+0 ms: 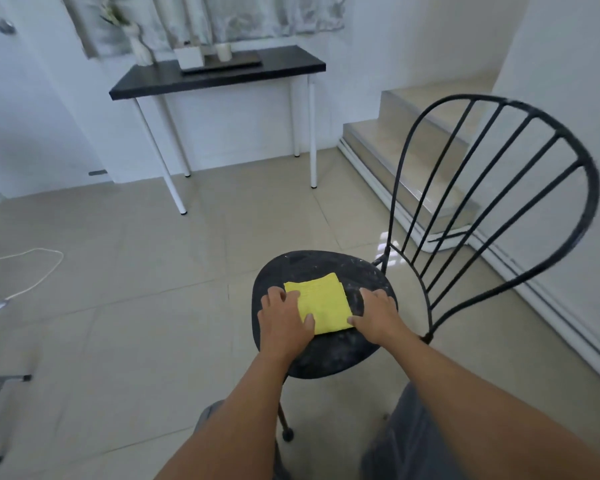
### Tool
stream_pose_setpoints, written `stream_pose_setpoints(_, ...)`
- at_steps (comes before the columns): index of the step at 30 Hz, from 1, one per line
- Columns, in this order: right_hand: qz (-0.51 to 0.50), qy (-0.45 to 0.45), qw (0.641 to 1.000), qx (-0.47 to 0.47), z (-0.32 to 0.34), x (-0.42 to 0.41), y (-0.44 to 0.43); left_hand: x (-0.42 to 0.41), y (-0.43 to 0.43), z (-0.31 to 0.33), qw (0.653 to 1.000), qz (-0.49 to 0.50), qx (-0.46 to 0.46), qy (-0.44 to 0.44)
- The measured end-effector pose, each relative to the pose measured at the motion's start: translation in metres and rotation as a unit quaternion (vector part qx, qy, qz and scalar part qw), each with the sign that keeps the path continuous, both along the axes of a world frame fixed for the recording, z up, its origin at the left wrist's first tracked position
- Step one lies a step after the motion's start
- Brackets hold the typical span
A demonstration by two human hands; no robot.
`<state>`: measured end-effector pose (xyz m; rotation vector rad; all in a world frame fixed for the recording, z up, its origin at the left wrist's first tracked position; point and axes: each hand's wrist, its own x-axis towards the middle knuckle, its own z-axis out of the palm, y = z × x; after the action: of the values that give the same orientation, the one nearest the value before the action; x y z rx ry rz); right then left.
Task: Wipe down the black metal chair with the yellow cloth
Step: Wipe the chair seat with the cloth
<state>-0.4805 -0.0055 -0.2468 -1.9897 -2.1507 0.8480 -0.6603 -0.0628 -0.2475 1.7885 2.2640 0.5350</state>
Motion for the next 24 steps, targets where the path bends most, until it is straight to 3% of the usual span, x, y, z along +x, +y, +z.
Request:
stream_pose_setpoints(5, -0.089, 0.042, 0.995, -0.036, -0.011, 0.003, -0.006, 0.011, 0.002, -0.002, 1.0, -0.018, -0.012, 0.01)
stream_pose_setpoints(8, -0.196, 0.117, 0.969, -0.094, -0.034, 0.006, -0.008, 0.014, 0.001, -0.007, 0.999, -0.027, -0.032, 0.015)
stream_pose_setpoints(11, -0.32, 0.191, 0.916, -0.145, -0.058, 0.006, -0.014, 0.013, 0.0, -0.014, 0.998, -0.031, -0.05, 0.022)
stream_pose_setpoints(15, -0.418, 0.219, 0.858, -0.205, -0.08, 0.003, -0.01, 0.011, 0.007, -0.025, 0.998, -0.032, -0.053, 0.019)
stream_pose_setpoints(19, -0.487, 0.352, 0.77, -0.217, -0.103, -0.007, -0.005, 0.01, 0.01, -0.04, 0.997, -0.047, -0.061, 0.009)
stream_pose_setpoints(21, -0.505, 0.415, 0.728, -0.207, -0.152, -0.007, 0.004, 0.006, 0.015, -0.05, 0.996, -0.053, -0.07, 0.006)
stream_pose_setpoints(24, -0.538, 0.435, 0.697, -0.187, -0.225, -0.006, 0.014, 0.003, 0.025, -0.063, 0.995, -0.059, -0.081, 0.006)
